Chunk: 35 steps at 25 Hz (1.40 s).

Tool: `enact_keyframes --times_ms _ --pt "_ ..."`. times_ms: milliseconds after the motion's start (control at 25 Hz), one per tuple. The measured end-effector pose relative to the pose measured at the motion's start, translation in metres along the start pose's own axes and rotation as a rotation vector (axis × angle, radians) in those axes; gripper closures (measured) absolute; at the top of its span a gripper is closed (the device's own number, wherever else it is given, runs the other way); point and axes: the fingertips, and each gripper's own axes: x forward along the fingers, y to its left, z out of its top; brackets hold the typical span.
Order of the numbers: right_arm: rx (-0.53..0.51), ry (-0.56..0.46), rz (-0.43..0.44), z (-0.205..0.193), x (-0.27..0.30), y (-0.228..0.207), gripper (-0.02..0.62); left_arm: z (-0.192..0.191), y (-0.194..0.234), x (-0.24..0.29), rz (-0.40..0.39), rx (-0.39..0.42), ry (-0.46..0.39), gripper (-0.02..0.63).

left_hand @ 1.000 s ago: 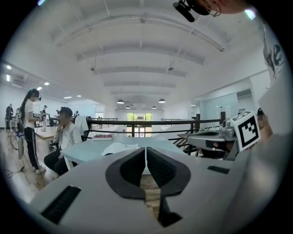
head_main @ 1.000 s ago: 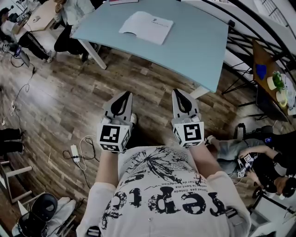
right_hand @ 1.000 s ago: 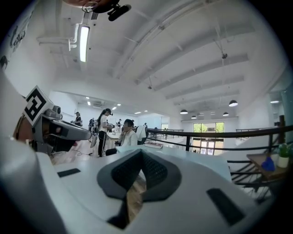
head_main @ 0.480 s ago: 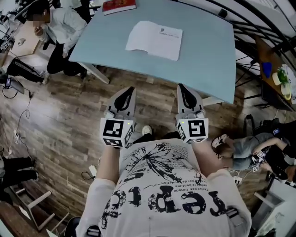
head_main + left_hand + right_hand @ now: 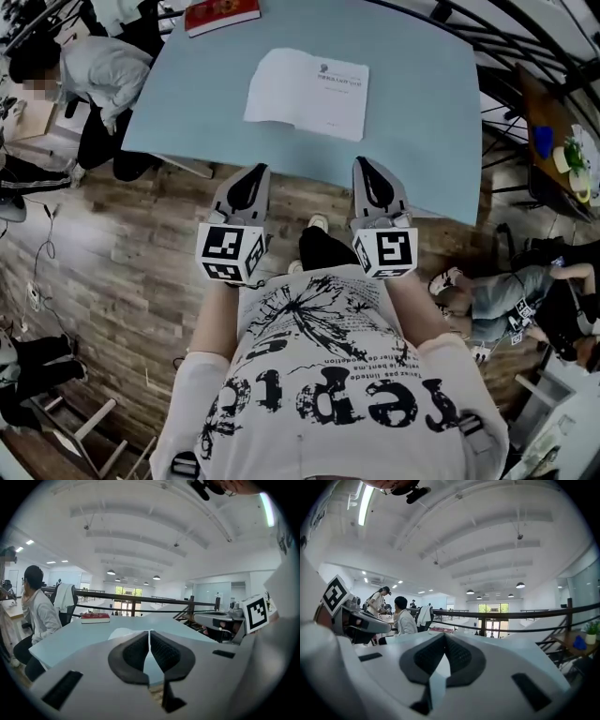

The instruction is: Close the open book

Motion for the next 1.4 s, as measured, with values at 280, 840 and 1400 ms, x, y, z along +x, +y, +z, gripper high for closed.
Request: enact_keyframes --times_ms 280,840,1400 --pt "0.003 0.032 0.005 -0.004 0.083 -0.048 0.584 0.0 0.038 0.092 0.01 -0.027 0.068 0.58" --pt "-0.048 0.131 0.01 -0.034 0.171 -0.076 0.584 -0.11 0.099 0.187 -0.057 -0.75 0.17 0.476" --pt "-0.104 0.219 -0.053 -0.054 0.186 -0.091 0.584 -0.148 0.143 0.227 0.023 -1.297 -0.003 0.394"
